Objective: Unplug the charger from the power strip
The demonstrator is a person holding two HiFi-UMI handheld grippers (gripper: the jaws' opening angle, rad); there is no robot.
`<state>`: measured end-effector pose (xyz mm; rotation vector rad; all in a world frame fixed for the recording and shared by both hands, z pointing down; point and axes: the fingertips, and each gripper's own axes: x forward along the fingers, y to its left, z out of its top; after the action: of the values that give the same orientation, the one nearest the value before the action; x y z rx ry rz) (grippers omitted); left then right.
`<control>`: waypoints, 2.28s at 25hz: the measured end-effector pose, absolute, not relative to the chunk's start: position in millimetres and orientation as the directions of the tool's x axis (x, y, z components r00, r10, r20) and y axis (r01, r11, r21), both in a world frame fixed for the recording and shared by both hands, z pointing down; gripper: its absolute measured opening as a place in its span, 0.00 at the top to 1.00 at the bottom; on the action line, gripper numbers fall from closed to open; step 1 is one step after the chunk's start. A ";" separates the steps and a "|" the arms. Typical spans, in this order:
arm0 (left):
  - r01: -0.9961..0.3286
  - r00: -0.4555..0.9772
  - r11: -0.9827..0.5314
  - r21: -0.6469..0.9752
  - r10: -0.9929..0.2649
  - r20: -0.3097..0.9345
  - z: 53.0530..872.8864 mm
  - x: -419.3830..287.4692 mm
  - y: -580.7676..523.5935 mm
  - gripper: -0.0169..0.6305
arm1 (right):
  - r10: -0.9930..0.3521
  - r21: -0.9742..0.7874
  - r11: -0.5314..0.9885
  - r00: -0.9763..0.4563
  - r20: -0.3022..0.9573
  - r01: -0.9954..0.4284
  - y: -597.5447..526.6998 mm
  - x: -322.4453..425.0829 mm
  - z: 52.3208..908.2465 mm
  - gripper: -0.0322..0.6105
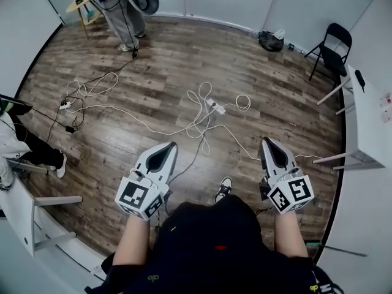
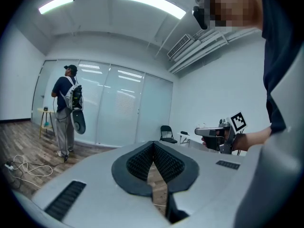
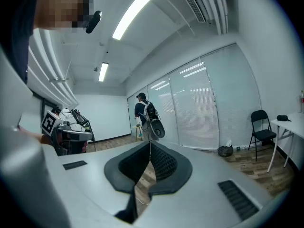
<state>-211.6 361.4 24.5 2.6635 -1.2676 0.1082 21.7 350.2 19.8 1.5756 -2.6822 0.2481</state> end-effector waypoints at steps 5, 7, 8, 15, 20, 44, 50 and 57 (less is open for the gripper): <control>-0.790 0.613 -0.595 0.149 -0.773 0.164 24.6 -135.8 299.2 0.94 | -0.855 -0.154 0.487 -0.505 0.116 -0.860 288.9 102.4 27.8 0.91; -0.798 0.602 -0.583 0.153 -0.779 0.173 27.5 -108.8 279.5 0.94 | -0.853 -0.164 0.488 -0.508 0.120 -0.858 268.9 135.6 32.9 0.91; -0.801 0.599 -0.580 0.152 -0.781 0.175 28.6 -95.9 270.5 0.94 | -0.853 -0.166 0.487 -0.508 0.121 -0.857 259.7 151.1 35.9 0.91; -0.799 0.601 -0.577 0.170 -0.772 0.204 35.5 -36.8 208.5 0.94 | -0.856 -0.208 0.462 -0.495 0.148 -0.862 206.6 214.1 58.4 0.91; -0.781 0.625 -0.601 0.173 -0.754 0.202 46.0 -18.1 158.5 0.94 | -0.854 -0.219 0.451 -0.490 0.176 -0.865 166.7 226.0 75.6 0.91; -0.732 0.681 -0.638 0.239 -0.669 0.299 190.0 -117.7 -231.5 0.94 | -0.828 -0.144 0.436 -0.458 0.323 -0.889 -234.0 116.6 196.2 0.91; -0.767 0.641 -0.583 0.268 -0.693 0.329 284.1 -91.5 -281.2 0.94 | -0.767 -0.183 0.474 -0.506 0.395 -0.861 -284.5 131.2 312.0 0.91; -0.778 0.628 -0.566 0.274 -0.677 0.385 466.8 -50.5 -332.5 0.94 | -0.716 -0.223 0.497 -0.541 0.441 -0.839 -341.3 156.7 499.9 0.91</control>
<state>-50.5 -332.5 466.8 2.4346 -1.1515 0.3298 156.7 -341.3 499.9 1.3122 -2.4536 0.6018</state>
